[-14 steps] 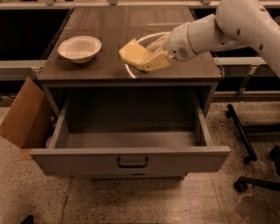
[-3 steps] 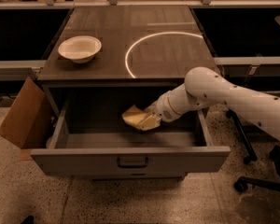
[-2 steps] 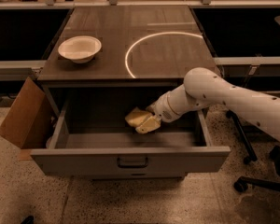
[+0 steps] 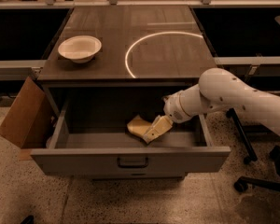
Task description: Place sponge into top drawer
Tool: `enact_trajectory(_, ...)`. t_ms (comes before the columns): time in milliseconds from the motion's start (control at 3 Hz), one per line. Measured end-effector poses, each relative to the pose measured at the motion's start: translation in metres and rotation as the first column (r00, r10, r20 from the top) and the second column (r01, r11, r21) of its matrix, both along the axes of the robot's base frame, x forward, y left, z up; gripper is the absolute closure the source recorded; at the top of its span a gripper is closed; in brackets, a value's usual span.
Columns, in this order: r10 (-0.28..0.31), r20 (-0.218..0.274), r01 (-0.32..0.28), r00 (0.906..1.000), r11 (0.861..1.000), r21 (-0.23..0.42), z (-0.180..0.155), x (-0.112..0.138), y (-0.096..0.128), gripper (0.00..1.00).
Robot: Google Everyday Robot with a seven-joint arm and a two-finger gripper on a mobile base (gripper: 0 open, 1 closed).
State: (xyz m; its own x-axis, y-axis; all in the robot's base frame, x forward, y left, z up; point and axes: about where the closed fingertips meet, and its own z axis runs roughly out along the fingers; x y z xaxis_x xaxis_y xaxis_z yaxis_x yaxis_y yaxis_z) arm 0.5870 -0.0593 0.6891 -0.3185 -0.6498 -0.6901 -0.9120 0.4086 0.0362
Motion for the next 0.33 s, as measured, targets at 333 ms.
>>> enact_trajectory(333,-0.032,0.022,0.031,0.9993,0.999,0.024,0.0168,-0.0148,-0.0176,0.0)
